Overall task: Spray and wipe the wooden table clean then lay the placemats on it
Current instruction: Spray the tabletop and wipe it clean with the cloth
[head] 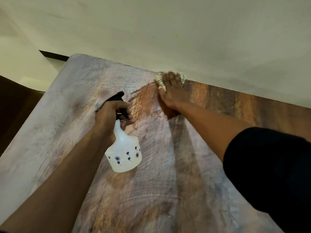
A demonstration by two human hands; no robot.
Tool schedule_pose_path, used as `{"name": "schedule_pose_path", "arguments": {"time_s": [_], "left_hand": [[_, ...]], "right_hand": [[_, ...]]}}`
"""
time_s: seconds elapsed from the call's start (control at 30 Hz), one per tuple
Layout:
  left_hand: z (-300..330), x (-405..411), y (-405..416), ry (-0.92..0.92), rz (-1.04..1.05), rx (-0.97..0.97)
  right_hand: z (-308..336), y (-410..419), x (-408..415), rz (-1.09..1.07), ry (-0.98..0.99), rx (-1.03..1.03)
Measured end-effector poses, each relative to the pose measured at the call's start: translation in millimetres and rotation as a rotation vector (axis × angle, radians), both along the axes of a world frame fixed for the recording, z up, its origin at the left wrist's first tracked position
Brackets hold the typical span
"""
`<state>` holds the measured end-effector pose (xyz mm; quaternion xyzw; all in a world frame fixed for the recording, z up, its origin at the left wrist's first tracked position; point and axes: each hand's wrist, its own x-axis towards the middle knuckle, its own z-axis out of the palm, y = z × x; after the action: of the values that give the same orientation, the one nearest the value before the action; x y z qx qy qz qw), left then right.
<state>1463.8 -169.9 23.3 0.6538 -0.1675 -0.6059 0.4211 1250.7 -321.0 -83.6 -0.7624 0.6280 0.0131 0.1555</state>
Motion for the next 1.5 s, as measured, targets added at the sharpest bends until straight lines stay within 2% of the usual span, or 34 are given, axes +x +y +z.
{"name": "schedule_pose_path", "arguments": {"time_s": [0.13, 0.23, 0.33, 0.53, 0.63, 0.77, 1.0, 1.17, 1.23, 1.4, 1.5], "left_hand": [[-2.3, -9.8, 0.9, 0.01, -0.017, 0.009], [-2.4, -11.3, 2.3, 0.03, -0.011, 0.003], [-1.2, -12.2, 3.6, 0.013, -0.018, 0.006], [5.0, -22.3, 3.2, 0.003, -0.026, 0.013], [9.2, -36.9, 2.1, -0.013, -0.047, 0.012], [10.2, -58.1, 2.7, -0.003, -0.067, 0.0], [10.8, -81.3, 9.9, 0.027, -0.109, 0.01], [5.1, -82.1, 15.2, 0.029, -0.121, 0.022], [3.5, -81.3, 16.5, 0.034, -0.118, 0.028], [5.8, -71.6, 17.9, 0.009, -0.104, 0.032], [10.2, -59.1, 13.1, -0.013, -0.048, 0.0]], "right_hand": [[5.1, -13.7, -46.2, -0.187, 0.001, 0.043], [5.1, -5.7, -55.4, -0.211, 0.0, 0.062], [0.1, 10.9, -43.9, -0.143, -0.007, 0.023], [-5.1, 63.2, -12.9, 0.199, 0.005, -0.031], [-5.4, 65.1, -18.5, 0.224, -0.001, -0.036], [-11.8, 73.3, -56.5, -0.001, -0.047, -0.051], [-14.2, 103.7, -185.9, -0.351, -0.023, -0.045], [-18.6, 105.6, -179.3, -0.462, 0.004, -0.02], [-18.0, 106.2, -149.5, -0.423, 0.0, -0.025], [-19.0, 144.5, -28.8, -0.118, -0.142, -0.119], [-21.8, 162.9, 25.4, 0.215, -0.105, -0.146]]}}
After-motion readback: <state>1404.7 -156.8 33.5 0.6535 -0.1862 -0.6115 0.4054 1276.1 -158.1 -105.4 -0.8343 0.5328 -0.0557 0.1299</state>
